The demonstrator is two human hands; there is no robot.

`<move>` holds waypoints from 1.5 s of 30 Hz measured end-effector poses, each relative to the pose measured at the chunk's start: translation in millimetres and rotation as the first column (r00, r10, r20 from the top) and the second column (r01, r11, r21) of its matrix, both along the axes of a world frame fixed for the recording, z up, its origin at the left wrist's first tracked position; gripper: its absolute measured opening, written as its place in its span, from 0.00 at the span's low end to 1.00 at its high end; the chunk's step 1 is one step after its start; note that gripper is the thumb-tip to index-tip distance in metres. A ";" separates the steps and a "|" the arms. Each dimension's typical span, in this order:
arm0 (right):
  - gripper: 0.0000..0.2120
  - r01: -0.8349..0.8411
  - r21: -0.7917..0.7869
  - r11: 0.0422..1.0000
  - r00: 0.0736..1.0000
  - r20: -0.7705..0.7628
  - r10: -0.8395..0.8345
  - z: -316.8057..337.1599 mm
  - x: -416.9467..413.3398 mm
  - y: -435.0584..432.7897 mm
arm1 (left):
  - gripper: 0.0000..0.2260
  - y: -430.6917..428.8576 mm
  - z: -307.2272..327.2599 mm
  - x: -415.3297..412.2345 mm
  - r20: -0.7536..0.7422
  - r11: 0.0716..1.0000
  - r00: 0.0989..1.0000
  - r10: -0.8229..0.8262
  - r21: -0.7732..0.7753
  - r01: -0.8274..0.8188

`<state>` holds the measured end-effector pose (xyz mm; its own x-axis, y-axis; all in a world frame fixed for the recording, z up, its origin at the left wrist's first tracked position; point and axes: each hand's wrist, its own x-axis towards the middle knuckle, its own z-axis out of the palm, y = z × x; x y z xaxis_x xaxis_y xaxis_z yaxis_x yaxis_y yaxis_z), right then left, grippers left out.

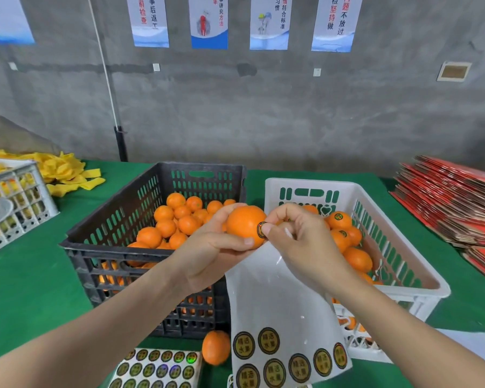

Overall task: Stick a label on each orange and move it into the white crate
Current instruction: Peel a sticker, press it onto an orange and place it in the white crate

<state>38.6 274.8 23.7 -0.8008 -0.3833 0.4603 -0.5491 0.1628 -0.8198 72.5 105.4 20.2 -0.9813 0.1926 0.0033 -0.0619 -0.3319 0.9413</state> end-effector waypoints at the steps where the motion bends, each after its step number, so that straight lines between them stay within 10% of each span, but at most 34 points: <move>1: 0.05 0.038 0.047 0.998 0.997 -0.071 -0.034 0.0 1.6 0.4 | 0.32 0.8 -1.6 1.2 0.000 1.000 1.000 0.000 0.002 0.000; 5: 0.07 0.079 0.052 0.995 0.989 -0.133 -0.072 -3.8 8.8 1.3 | 0.32 0.1 -6.0 3.0 0.002 1.000 1.000 -0.010 -0.007 0.010; 9: 0.34 0.088 0.113 0.990 0.992 0.080 -0.098 -4.0 -0.9 8.5 | 0.31 -8.0 -10.0 1.4 0.004 0.998 0.999 -0.048 -0.041 0.048; 16: 0.21 -0.168 0.234 0.958 0.977 0.170 0.130 -5.8 -14.5 8.0 | 0.25 -6.6 -13.1 -6.0 -0.018 0.976 0.988 -0.151 -0.159 0.146; 22: 0.20 0.137 -0.068 0.988 0.983 0.136 -0.127 -31.0 -26.3 -3.8 | 0.25 -0.2 -23.1 -8.9 0.215 0.963 0.943 -0.255 -0.031 0.268; 29: 0.15 0.272 -0.109 0.956 0.949 0.197 -0.247 -26.4 -64.6 4.1 | 0.14 4.6 -19.1 -29.5 0.325 0.949 0.946 -0.020 -0.292 0.120; 33: 0.28 0.337 0.296 0.894 0.868 0.271 -0.417 -21.5 -108.9 54.4 | 0.19 -26.2 -1.7 -36.0 0.266 0.948 0.936 0.232 -0.277 -0.156; 37: 0.19 0.049 0.824 0.565 0.887 0.225 -0.404 -51.0 -124.9 90.4 | 0.32 -35.8 4.5 -34.7 0.249 0.935 0.908 0.335 -0.205 -0.289; 43: 0.20 0.033 0.963 0.268 0.948 0.055 -0.312 -65.2 -126.1 83.8 | 0.20 -23.8 -1.0 -35.1 0.270 0.960 0.922 0.276 -0.127 -0.250; 45: 0.20 0.278 0.844 0.458 0.950 -0.173 -0.259 -43.0 -117.0 74.9 | 0.15 -21.5 -0.5 -36.3 0.252 0.960 0.928 0.274 -0.128 -0.248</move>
